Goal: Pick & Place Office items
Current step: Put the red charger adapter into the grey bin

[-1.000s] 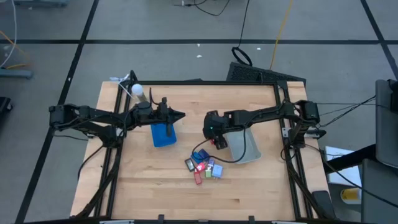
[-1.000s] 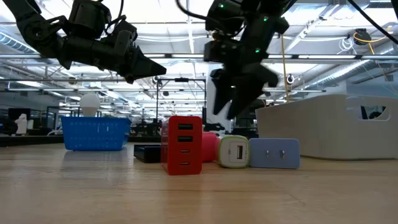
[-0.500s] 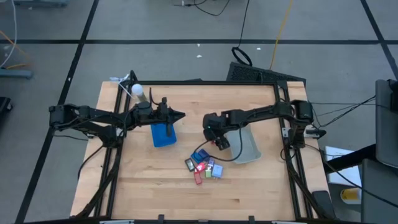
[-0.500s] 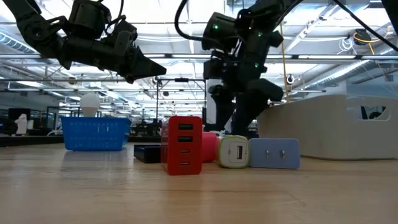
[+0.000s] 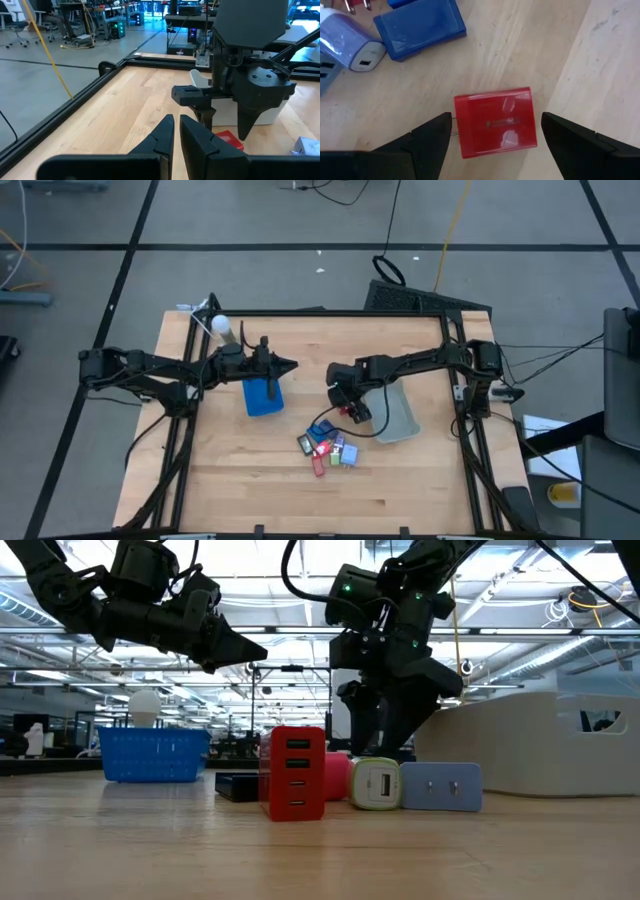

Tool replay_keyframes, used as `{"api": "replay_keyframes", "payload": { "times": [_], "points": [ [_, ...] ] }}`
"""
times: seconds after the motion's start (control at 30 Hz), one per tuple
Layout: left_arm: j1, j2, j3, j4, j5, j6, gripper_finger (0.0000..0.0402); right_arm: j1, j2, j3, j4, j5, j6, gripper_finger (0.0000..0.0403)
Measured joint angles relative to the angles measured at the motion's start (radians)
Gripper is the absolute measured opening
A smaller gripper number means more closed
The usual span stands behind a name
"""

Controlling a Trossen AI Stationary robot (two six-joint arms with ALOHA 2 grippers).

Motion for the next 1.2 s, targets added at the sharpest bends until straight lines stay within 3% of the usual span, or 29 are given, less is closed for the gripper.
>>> {"api": "replay_keyframes", "payload": {
  "times": [0.6,1.2],
  "points": [
    [-0.011,0.000,0.000,0.002,0.002,-0.002,0.0031,0.000,0.034,0.002,0.044,-0.026,0.010,0.0301],
    [-0.011,0.000,0.000,0.002,0.001,0.005,0.0031,0.005,0.050,0.001,0.072,-0.052,0.088,0.0240]
  ]
}}
